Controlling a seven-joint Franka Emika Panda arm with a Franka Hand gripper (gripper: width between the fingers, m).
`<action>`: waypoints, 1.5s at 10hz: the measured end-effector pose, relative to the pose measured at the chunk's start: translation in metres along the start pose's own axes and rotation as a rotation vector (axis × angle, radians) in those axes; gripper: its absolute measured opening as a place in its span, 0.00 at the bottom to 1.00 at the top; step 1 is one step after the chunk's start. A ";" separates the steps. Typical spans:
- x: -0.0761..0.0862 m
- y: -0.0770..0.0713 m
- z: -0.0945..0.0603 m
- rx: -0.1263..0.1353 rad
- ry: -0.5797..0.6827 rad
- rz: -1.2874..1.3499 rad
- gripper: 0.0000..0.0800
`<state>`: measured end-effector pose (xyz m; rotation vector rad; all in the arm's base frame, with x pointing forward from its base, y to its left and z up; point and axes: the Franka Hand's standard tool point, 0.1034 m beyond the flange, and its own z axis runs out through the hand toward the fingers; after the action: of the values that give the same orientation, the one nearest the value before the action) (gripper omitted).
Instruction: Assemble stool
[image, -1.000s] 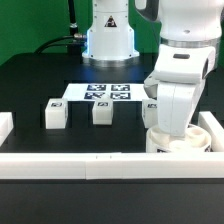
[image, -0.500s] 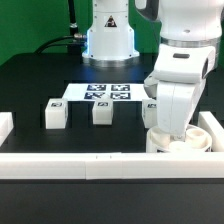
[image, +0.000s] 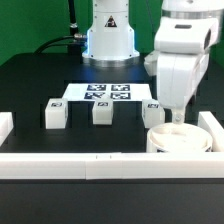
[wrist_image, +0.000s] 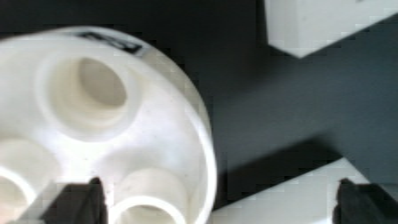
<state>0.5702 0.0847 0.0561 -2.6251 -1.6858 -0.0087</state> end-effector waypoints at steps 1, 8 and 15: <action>-0.015 0.001 -0.001 -0.001 -0.004 0.009 0.81; -0.046 -0.006 -0.001 0.009 -0.012 0.106 0.81; -0.045 -0.007 0.005 0.056 0.022 1.047 0.81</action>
Offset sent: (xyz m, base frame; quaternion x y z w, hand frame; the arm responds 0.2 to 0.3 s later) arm -0.0321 -0.0368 0.0080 0.0088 0.0073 0.0072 0.9999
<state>0.5446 0.0466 0.0505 -3.0604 -0.1444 0.0269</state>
